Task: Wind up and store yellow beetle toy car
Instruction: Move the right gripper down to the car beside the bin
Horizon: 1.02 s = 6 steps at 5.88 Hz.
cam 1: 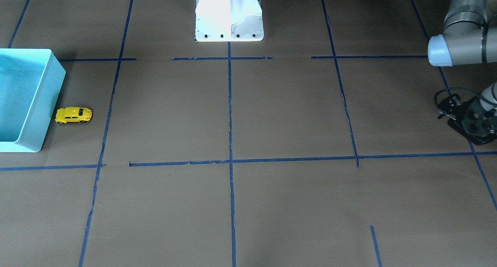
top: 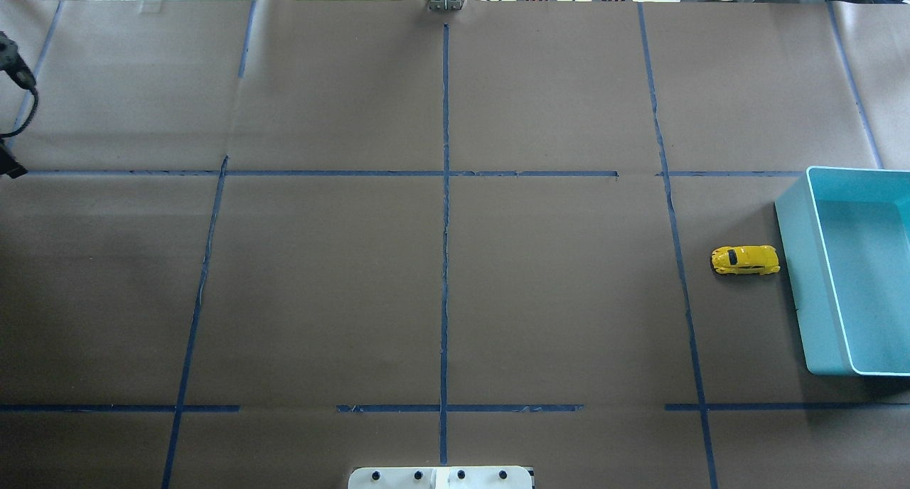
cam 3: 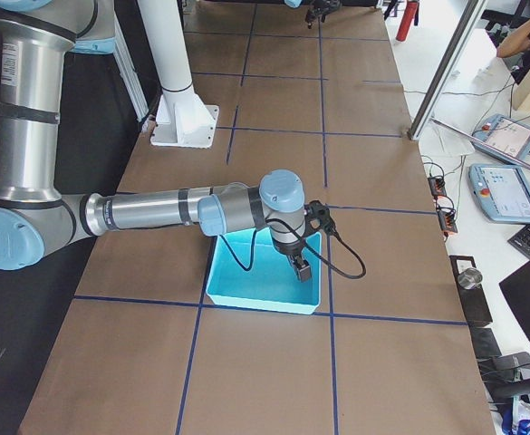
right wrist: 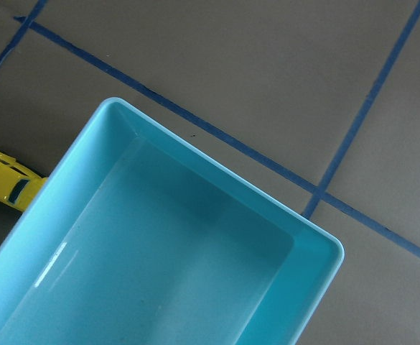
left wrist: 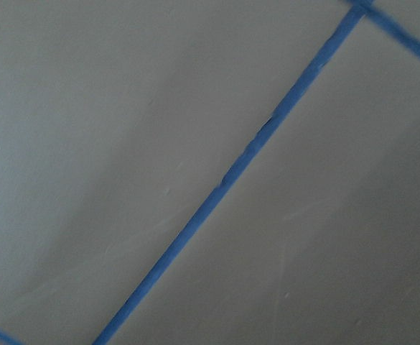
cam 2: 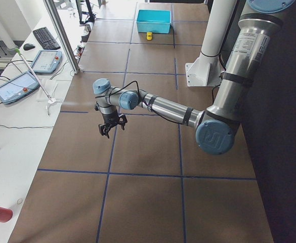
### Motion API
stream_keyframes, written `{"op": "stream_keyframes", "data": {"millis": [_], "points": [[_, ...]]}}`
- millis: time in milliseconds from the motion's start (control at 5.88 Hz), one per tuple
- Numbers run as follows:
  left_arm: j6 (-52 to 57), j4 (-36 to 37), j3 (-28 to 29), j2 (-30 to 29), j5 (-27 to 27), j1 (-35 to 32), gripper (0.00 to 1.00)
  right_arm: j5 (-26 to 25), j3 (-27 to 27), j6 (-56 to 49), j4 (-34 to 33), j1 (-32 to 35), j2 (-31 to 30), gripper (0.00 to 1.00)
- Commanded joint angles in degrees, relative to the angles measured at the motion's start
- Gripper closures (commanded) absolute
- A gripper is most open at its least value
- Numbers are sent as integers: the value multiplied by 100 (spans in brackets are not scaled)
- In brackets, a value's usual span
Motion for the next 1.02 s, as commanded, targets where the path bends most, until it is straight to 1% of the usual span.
{"op": "stream_keyframes", "data": {"millis": [0, 170, 340, 511, 681, 851], "points": [[-55, -13, 142, 484, -354, -820, 0, -137, 218, -10, -10, -633, 224, 0], [-64, -22, 439, 607, -818, -1146, 0, -154, 149, -1, -10, -792, 451, 0], [-160, -13, 607, 661, -936, -1366, 0, -180, 35, -27, 16, -985, 688, 0], [-822, -4, 756, 661, -929, -1612, 0, -450, -62, -541, 112, -1395, 917, 0], [-1081, -13, 845, 661, -937, -1797, 0, -819, -10, -651, 139, -1939, 954, 0], [-1406, -13, 855, 705, -1007, -2069, 0, -1362, -19, -852, 626, -2606, 928, 0]]}}
